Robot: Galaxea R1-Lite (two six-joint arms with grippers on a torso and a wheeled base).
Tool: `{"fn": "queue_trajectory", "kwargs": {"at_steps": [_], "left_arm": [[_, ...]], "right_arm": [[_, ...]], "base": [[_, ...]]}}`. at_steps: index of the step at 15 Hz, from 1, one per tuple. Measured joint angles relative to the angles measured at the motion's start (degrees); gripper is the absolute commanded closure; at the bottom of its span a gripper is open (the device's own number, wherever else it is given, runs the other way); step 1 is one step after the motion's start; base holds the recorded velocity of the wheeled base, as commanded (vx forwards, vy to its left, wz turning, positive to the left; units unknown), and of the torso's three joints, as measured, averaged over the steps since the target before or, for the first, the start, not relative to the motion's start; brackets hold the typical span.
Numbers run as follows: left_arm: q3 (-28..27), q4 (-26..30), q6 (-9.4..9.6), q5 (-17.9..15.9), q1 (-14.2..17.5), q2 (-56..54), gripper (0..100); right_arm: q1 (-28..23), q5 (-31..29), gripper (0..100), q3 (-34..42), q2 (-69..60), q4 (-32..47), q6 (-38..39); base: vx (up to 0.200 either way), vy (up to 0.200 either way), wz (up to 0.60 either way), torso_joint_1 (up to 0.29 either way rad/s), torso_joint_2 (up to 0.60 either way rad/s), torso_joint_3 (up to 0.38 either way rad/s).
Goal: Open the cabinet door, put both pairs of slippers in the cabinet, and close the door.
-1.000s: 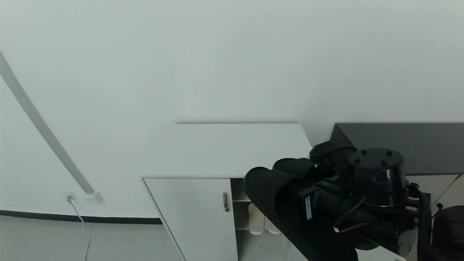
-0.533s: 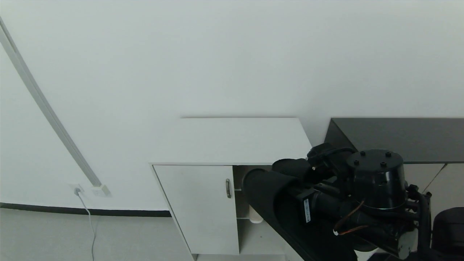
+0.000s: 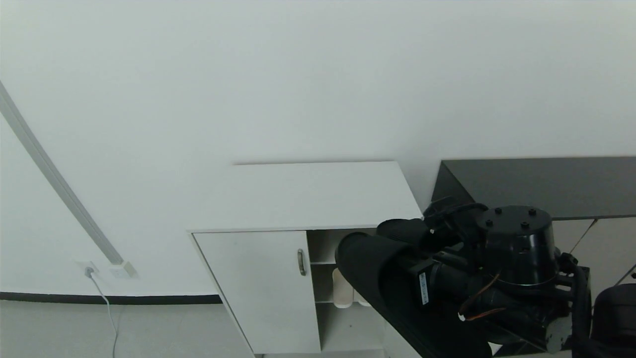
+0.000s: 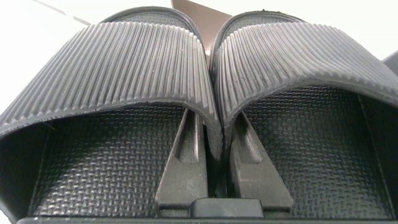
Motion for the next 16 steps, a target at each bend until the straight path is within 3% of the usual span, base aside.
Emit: {"fn": "queue_trajectory", "kwargs": {"at_steps": [4, 16], "left_arm": [[0.0, -0.05, 0.0, -0.02, 0.0, 0.0, 100], [0.0, 0.0, -0.07, -0.02, -0.02, 0.0, 100]], "right_arm": [[0.38, 0.17, 100, -0.02, 0.01, 0.05, 0.0], [1.18, -0.35, 100, 0.09, 0.54, -0.74, 0.07]], "base": [[0.0, 0.0, 0.0, -0.016, 0.03, 0.018], [0.0, 0.0, 0.0, -0.166, 0.37, 0.205]]}}
